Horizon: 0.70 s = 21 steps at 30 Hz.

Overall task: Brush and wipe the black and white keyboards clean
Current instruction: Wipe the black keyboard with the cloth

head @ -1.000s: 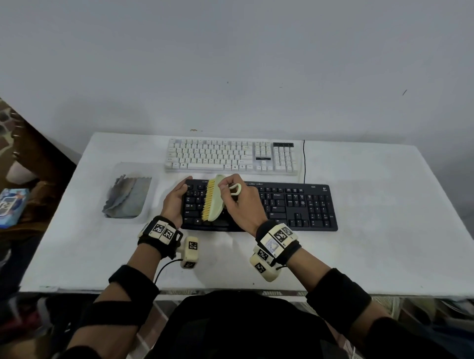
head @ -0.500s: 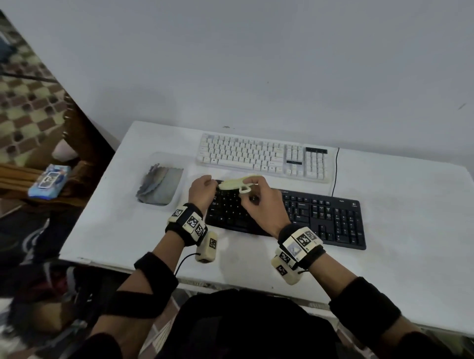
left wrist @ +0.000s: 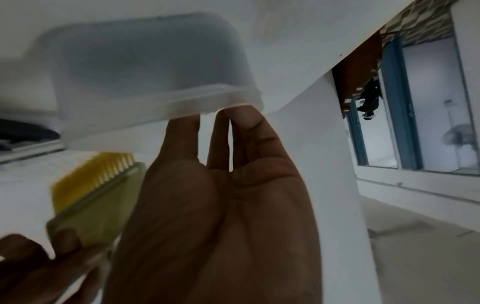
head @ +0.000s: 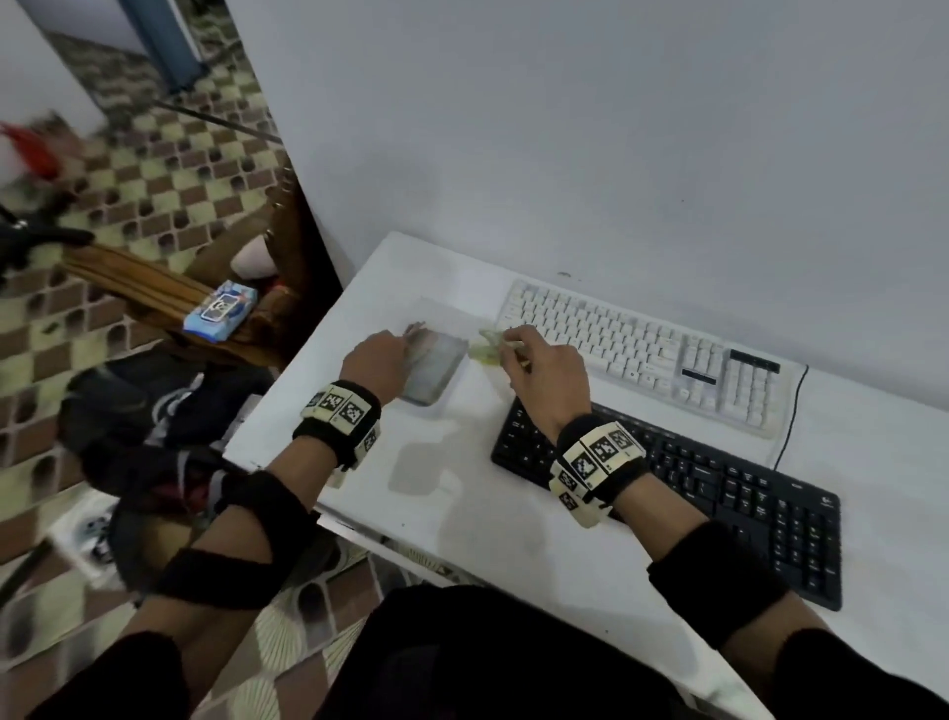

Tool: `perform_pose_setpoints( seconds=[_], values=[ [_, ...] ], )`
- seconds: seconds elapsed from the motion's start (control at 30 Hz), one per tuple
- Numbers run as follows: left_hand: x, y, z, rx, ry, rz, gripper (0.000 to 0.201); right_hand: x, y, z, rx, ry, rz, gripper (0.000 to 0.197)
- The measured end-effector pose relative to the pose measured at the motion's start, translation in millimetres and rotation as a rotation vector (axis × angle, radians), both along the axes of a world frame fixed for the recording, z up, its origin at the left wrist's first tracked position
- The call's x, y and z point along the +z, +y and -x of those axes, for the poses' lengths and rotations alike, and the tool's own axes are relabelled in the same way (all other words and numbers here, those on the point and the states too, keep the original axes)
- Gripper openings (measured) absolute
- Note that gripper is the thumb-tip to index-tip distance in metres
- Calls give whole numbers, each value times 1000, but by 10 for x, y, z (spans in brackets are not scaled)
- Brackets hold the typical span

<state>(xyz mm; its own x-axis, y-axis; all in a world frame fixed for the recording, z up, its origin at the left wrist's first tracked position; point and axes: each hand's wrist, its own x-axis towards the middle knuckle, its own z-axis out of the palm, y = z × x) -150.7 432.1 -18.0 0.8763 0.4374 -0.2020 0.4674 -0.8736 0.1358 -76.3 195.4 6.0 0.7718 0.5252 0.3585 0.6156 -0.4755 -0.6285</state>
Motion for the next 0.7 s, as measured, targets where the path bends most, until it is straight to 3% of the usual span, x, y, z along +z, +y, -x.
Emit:
perform_pose_setpoints(
  seconds=[0.13,0.3,0.6,0.7],
  values=[
    [-30,-71,-51,-49,145,-85,50,27,192,15,22,-102,-25,16],
    [26,-192,-155,-22,215,-81,53,-57,242,13,78,-203,18,10],
    [50,-110,-91,30,-5,13,27,14,318,-20,229,-475,89,6],
    [167,40,46,70,-225,86,26,34,387,-76,255,-446,104,6]
  ],
)
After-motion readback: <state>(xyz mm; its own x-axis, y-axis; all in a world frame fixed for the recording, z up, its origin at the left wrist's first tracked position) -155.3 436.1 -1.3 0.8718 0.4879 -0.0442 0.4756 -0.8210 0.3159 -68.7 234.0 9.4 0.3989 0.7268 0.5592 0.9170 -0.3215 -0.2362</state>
